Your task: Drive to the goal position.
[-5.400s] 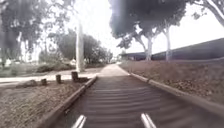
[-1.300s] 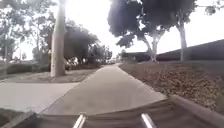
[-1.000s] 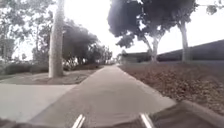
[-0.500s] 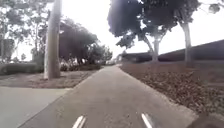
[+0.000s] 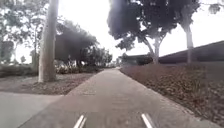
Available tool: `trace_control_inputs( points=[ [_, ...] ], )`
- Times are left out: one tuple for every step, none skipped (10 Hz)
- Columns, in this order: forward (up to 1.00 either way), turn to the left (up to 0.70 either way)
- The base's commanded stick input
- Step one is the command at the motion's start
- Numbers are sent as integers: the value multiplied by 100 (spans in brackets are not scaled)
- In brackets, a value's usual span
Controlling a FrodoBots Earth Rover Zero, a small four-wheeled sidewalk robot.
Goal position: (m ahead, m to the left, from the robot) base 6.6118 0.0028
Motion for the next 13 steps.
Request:
trace_control_inputs(
  points=[
    [100, 0],
    [100, 0],
    [100, 0],
    [100, 0],
    [100, 0],
    [100, 0],
    [100, 0],
    [100, 0],
    [100, 0],
    [100, 0],
    [100, 0],
    [100, 0],
    [100, 0]
  ],
)
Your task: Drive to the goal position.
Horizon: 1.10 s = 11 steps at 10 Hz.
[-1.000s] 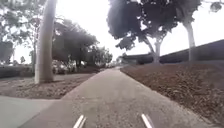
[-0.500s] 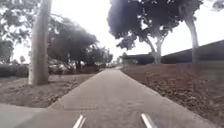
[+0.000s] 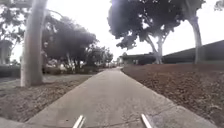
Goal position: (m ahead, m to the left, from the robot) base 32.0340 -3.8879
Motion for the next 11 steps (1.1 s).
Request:
trace_control_inputs(
  points=[
    [100, 0],
    [100, 0],
    [100, 0],
    [100, 0],
    [100, 0],
    [100, 0],
    [100, 0],
    [100, 22],
    [100, 36],
    [100, 28],
    [100, 1]
  ],
)
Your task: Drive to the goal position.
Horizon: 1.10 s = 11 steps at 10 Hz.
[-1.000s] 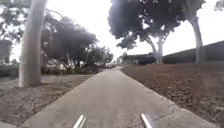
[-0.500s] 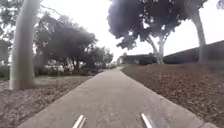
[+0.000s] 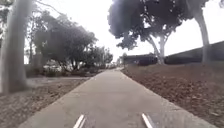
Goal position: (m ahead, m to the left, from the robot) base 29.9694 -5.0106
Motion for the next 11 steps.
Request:
trace_control_inputs(
  points=[
    [100, 0],
    [100, 0],
    [100, 0],
    [100, 0],
    [100, 0],
    [100, 0],
    [100, 0],
    [100, 0],
    [100, 0],
    [100, 0],
    [100, 0]
  ],
)
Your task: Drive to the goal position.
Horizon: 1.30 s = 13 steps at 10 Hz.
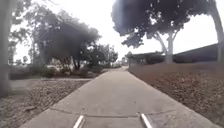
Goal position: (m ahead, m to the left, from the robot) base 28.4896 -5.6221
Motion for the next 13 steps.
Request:
trace_control_inputs(
  points=[
    [100, 0],
    [100, 0],
    [100, 0],
    [100, 0],
    [100, 0],
    [100, 0],
    [100, 0],
    [100, 0],
    [100, 0],
    [100, 0],
    [100, 0],
    [100, 0],
    [100, 0]
  ],
)
